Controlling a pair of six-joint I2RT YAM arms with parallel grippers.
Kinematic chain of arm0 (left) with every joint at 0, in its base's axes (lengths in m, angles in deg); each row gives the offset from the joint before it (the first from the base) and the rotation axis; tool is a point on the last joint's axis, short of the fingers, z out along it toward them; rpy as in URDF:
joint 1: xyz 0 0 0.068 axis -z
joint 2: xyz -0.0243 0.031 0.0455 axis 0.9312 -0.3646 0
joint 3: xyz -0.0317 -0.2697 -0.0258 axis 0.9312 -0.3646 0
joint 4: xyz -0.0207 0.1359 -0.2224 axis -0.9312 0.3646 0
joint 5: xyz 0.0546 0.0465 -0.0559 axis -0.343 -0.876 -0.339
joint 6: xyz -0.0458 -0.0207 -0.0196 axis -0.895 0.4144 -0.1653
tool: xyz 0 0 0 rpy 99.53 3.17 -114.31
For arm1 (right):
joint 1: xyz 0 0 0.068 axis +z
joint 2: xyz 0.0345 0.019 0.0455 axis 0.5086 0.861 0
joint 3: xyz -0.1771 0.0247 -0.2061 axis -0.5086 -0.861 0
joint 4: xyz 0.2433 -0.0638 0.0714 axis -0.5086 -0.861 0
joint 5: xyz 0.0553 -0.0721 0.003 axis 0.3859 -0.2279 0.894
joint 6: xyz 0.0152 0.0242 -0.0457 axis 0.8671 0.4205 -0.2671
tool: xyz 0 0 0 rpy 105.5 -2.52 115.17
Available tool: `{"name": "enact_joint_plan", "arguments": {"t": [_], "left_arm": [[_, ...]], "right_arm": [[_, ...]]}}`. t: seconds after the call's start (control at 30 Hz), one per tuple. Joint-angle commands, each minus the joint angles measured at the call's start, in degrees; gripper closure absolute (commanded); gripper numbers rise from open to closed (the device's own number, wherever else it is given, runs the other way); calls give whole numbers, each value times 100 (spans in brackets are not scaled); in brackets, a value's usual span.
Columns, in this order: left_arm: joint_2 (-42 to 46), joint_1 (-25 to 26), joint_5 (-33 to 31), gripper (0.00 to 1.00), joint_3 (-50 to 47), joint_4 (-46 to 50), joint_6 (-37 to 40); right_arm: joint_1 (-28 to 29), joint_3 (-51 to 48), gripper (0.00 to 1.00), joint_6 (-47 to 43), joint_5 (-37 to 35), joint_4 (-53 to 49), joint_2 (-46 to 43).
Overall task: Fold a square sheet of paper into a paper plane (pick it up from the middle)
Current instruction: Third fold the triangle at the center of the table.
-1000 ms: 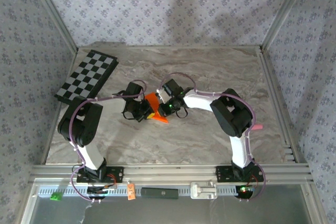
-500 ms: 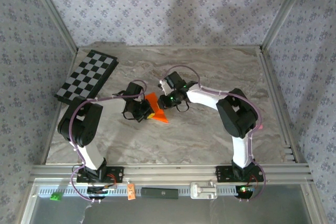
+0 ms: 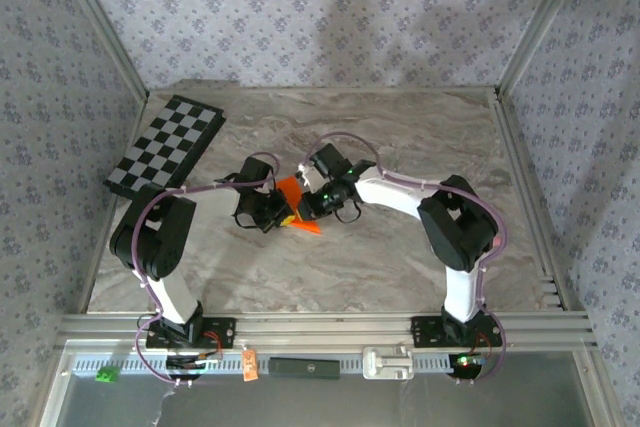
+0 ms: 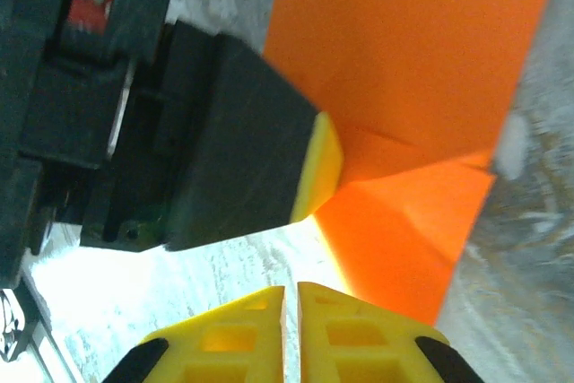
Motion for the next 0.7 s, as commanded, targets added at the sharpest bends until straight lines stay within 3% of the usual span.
{"name": "enact_joint_plan", "arguments": {"t": [0.0,0.67], "left_arm": [[-256,26,-409,96,-192,170,-49],[-317,26,-339,96,-188,184,13]], "right_arm": [[93,75,89,-169,117,-303,266],[76,24,90,-173,-245,-326,566]]}}
